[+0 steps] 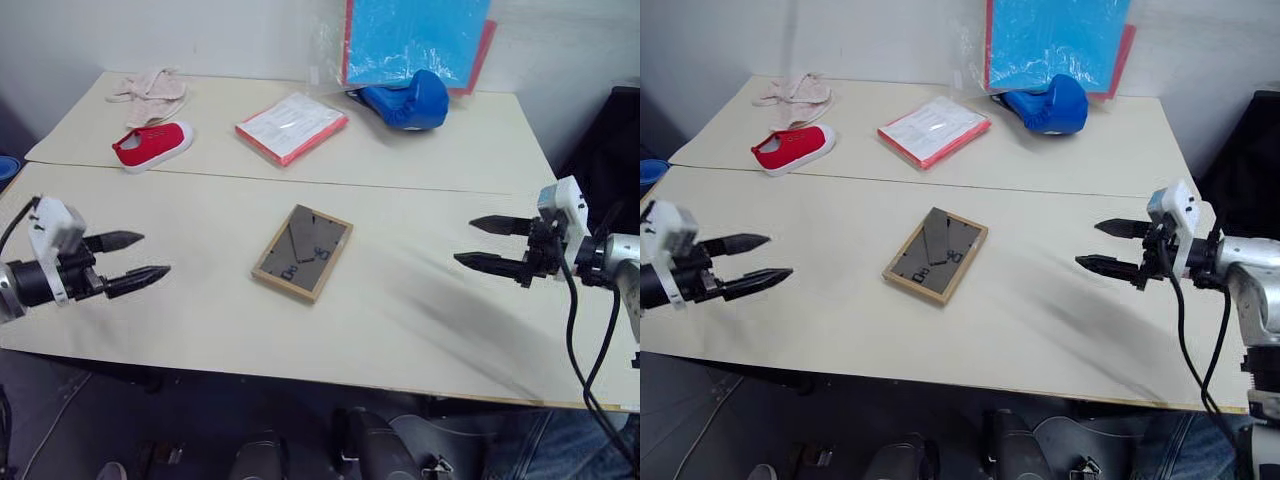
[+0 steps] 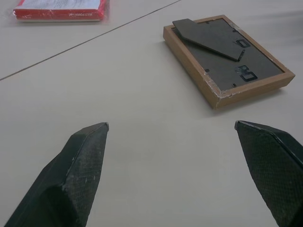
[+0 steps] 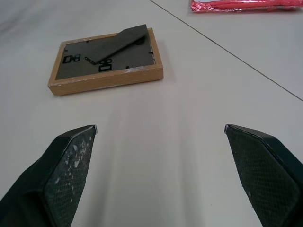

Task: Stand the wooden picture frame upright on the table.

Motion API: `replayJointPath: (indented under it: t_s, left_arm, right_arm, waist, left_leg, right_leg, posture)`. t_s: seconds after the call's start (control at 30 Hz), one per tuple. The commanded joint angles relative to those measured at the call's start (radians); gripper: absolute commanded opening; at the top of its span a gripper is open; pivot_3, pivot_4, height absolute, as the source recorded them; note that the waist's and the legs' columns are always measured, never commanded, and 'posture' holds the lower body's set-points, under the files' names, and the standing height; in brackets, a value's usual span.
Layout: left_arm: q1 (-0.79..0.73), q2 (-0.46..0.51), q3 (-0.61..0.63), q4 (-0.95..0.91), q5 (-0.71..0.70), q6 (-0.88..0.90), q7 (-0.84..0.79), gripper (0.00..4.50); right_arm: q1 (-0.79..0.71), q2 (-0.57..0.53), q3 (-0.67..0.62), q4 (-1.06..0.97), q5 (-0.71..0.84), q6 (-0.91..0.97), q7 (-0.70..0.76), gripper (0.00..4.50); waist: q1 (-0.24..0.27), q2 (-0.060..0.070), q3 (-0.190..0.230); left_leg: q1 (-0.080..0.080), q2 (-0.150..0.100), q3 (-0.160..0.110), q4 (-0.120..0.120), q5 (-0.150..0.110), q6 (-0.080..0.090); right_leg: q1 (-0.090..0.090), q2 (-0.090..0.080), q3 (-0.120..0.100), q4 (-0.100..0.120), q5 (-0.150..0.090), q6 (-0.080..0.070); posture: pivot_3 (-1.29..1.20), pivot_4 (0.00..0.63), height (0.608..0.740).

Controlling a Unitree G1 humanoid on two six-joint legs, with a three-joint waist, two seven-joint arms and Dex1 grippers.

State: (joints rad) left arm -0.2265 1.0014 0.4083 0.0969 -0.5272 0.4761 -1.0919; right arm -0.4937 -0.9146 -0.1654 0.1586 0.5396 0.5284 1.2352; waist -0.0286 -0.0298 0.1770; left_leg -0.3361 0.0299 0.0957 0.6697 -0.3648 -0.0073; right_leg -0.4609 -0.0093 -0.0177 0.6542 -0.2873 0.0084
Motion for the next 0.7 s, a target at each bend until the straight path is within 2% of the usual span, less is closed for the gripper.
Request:
replayJointPath:
  t_s: [0.03,0.27,0.43,0.57,0.7]
  left_arm:
    - [-0.019,-0.012,-0.010,-0.003,0.007,-0.028,0.001,4.50]
    - [-0.058,-0.047,-0.071,-0.018,0.038,-0.043,0.032,4.50]
    - [-0.200,-0.070,-0.177,0.108,0.114,-0.116,0.013,4.50]
    - [-0.349,-0.113,-0.326,0.285,0.243,-0.234,-0.028,3.68]
    - [-0.494,-0.196,-0.453,0.478,0.374,-0.370,-0.036,2.47]
  right_arm:
    - [-0.022,0.017,-0.022,-0.017,0.022,0.018,-0.017,4.47]
    - [0.027,0.052,-0.010,-0.104,0.011,0.025,-0.056,4.47]
    - [0.007,0.076,0.050,-0.130,-0.037,0.001,-0.088,4.47]
    - [-0.037,0.116,0.152,-0.095,-0.134,-0.068,-0.101,3.65]
    - [-0.119,0.198,0.257,0.005,-0.237,-0.152,-0.119,2.36]
  waist:
    - [-0.001,0.000,0.000]
    - [-0.001,0.000,0.000]
    - [0.001,0.000,0.000]
    - [-0.003,0.000,0.000]
    - [-0.003,0.000,0.000]
  left_leg:
    - [0.000,0.000,0.000,0.000,0.000,-0.001]
    - [0.000,0.000,0.000,-0.001,0.001,-0.002]
    - [0.000,-0.001,0.000,-0.001,0.002,-0.001]
    - [0.000,-0.001,0.002,0.000,0.003,-0.003]
    - [-0.001,-0.001,0.003,0.002,0.003,-0.004]
  right_leg:
    - [0.000,0.000,0.000,0.000,0.000,0.000]
    - [-0.001,0.000,0.000,0.000,0.000,0.000]
    - [0.000,0.000,0.000,0.001,0.000,0.000]
    - [-0.002,0.000,0.001,0.002,0.000,0.001]
    - [-0.002,0.000,0.001,0.003,0.000,0.001]
  posture:
    - [0.00,0.150,0.740]
    - [0.00,0.150,0.740]
    - [0.00,0.150,0.740]
    - [0.00,0.150,0.740]
    - [0.00,0.150,0.740]
